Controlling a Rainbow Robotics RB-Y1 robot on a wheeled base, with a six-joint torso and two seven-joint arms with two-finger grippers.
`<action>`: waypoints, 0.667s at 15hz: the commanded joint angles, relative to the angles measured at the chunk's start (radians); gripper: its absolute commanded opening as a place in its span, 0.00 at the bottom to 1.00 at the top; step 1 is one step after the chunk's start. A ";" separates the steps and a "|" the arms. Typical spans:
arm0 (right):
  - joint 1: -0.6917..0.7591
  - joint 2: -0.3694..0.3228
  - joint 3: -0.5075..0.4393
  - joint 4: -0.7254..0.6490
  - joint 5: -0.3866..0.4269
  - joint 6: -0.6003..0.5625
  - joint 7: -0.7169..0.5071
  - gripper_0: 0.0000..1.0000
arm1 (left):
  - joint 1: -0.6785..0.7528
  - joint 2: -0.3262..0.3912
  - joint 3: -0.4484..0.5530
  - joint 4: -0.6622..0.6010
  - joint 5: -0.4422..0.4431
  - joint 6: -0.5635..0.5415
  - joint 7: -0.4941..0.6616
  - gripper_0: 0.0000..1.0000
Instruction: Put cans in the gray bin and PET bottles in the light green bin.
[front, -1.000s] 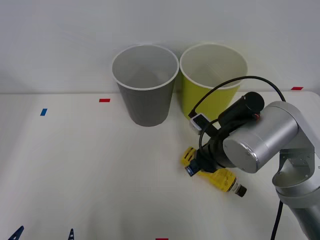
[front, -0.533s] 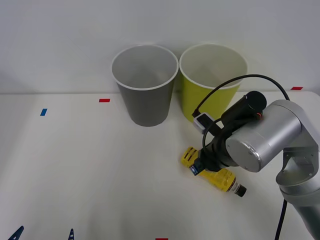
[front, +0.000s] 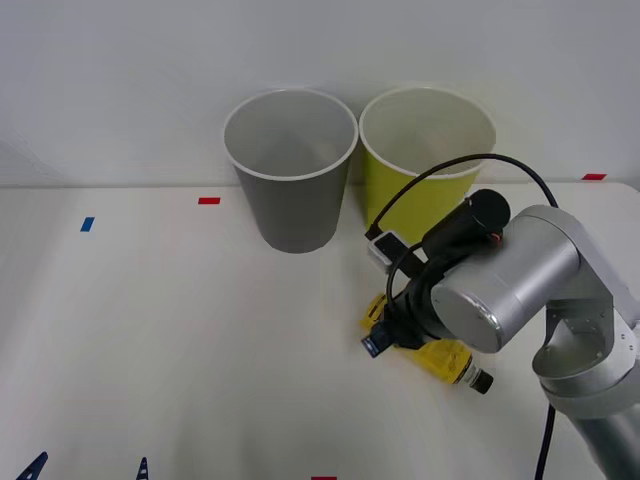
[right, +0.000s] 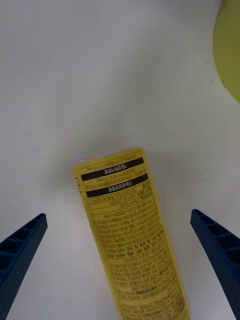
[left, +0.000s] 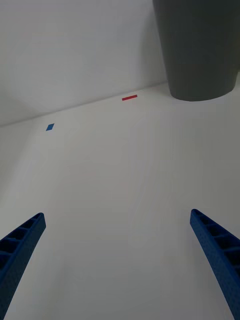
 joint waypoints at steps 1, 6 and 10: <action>-0.041 0.018 -0.005 0.108 -0.007 -0.040 0.022 1.00 | 0.000 0.000 0.000 0.000 0.000 0.000 0.000 0.99; -0.055 0.018 -0.007 0.158 0.011 -0.056 0.028 1.00 | 0.000 0.000 0.000 0.000 0.000 0.000 0.000 1.00; -0.060 0.031 -0.007 0.210 0.013 -0.085 0.028 1.00 | 0.000 0.000 0.000 0.000 0.000 0.000 0.000 0.99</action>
